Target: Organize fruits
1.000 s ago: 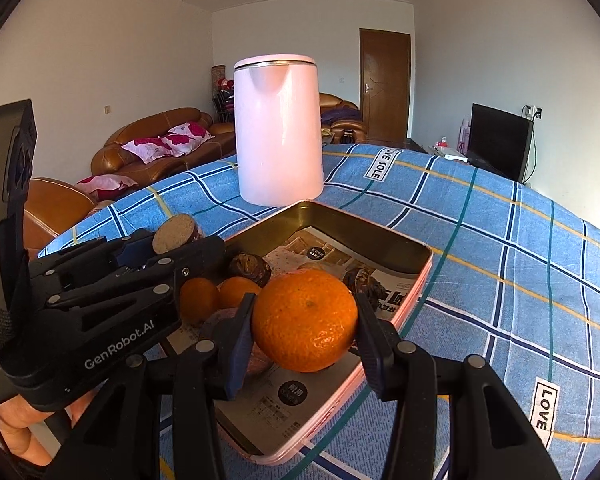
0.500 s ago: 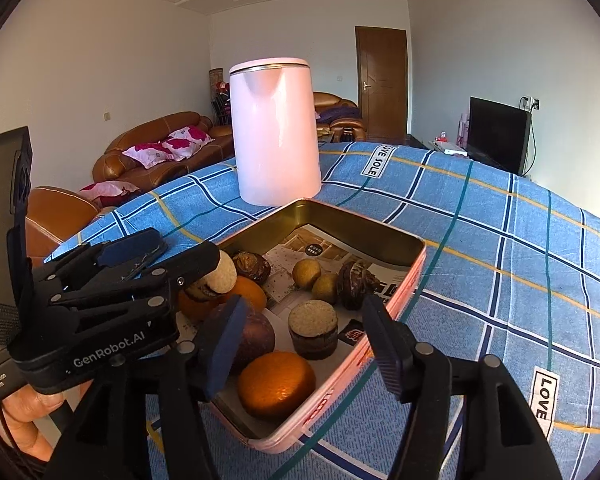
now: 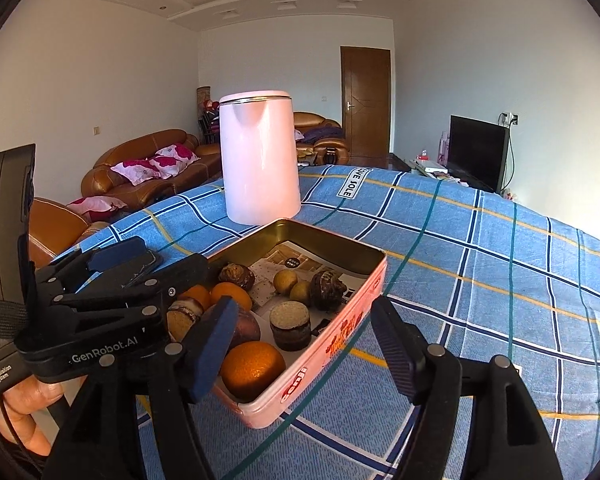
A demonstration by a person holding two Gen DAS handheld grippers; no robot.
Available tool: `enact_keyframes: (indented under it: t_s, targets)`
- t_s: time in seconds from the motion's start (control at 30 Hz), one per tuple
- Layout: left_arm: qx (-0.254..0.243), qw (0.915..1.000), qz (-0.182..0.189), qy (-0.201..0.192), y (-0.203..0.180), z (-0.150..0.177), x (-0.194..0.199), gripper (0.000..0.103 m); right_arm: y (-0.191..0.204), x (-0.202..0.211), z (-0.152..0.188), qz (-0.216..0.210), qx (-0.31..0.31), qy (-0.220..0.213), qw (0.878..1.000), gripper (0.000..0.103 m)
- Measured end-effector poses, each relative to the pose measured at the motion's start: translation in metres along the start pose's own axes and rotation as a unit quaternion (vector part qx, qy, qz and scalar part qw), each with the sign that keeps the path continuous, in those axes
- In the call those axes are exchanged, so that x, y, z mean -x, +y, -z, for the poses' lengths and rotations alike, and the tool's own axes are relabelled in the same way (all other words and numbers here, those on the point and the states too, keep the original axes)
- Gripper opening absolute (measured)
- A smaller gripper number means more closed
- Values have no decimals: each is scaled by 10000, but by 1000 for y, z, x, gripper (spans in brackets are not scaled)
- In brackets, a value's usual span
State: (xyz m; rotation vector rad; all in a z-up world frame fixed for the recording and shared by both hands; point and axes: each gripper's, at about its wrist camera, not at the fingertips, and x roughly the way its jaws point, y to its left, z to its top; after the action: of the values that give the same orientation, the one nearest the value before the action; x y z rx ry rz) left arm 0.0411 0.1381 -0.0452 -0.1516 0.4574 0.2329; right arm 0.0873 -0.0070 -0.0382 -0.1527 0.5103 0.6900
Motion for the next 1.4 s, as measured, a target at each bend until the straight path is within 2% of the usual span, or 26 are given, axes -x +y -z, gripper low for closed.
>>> enact_keyframes:
  t_s: [0.17, 0.3, 0.87, 1.4]
  targets:
    - [-38, 10000, 22, -49, -4, 2, 5, 91, -4, 10, 3, 75, -55, -63, 9999, 72]
    - [-95, 9999, 23, -125, -10, 2, 10, 96, -4, 17, 5, 131, -52, -117, 9998, 73]
    - [-310, 9993, 96, -187, -32, 0, 21, 99, -13, 51, 10, 279, -175, -432, 9985, 75]
    - [-367, 9991, 105, -171, -41, 1, 24, 102, -27, 64, 14, 388, -335, -578, 9970, 75]
